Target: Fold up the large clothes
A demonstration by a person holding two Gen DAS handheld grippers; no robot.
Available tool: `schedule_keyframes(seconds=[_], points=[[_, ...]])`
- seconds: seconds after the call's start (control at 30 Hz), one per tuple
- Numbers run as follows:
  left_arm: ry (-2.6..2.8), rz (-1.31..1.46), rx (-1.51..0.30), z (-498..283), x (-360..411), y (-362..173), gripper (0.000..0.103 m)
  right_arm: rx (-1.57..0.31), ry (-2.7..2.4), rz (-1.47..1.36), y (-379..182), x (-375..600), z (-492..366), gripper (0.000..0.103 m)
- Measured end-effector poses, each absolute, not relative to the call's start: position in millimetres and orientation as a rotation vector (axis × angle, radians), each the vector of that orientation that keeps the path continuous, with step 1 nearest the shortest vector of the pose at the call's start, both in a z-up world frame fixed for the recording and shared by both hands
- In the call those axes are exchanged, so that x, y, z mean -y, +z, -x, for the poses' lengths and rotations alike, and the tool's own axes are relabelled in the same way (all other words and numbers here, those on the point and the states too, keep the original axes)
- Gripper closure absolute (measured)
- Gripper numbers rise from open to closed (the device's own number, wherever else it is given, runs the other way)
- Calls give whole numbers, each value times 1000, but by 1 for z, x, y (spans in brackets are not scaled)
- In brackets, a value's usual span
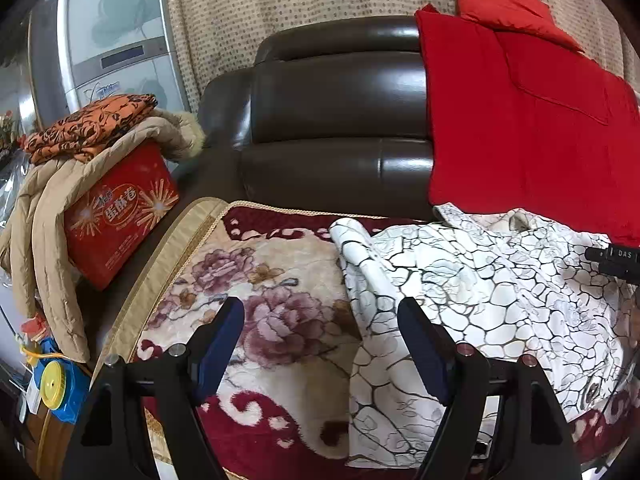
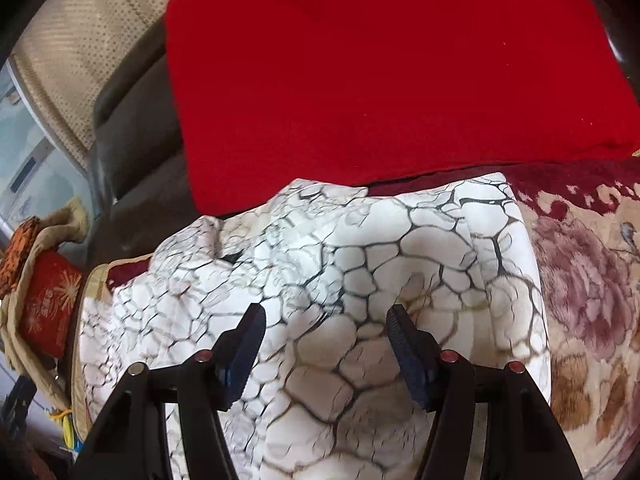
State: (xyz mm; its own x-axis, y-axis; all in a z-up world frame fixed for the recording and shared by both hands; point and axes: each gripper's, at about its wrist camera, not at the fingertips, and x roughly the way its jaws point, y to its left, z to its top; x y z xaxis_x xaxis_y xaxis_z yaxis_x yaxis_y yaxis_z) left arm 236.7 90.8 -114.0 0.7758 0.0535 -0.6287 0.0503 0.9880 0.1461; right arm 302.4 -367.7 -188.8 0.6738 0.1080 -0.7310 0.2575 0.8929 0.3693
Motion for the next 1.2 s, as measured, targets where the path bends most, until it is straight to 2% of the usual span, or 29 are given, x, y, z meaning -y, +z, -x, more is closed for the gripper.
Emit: schedule_keyframes(seconds=[0.2, 0.4, 0.6, 0.77, 1.03, 1.2], points=[[18, -157, -684, -239, -100, -115, 24, -879, -215, -439, -202, 384, -323, 37], [17, -169, -700, -245, -99, -122, 24, -812, -183, -479, -186, 385, -310, 37], [-31, -181, -878, -282, -85, -170, 21, -827, -109, -432, -175, 377, -287, 37], [-39, -192, -1021, -319, -68, -220, 21, -890, -143, -418, -191, 392, -292, 38], [8, -230, -1016, -387, -54, -221, 21, -861, -163, -451, -190, 404, -332, 37], [26, -231, -1063, -415, -51, -250, 18, -925, -198, -477, -225, 420, -359, 37]])
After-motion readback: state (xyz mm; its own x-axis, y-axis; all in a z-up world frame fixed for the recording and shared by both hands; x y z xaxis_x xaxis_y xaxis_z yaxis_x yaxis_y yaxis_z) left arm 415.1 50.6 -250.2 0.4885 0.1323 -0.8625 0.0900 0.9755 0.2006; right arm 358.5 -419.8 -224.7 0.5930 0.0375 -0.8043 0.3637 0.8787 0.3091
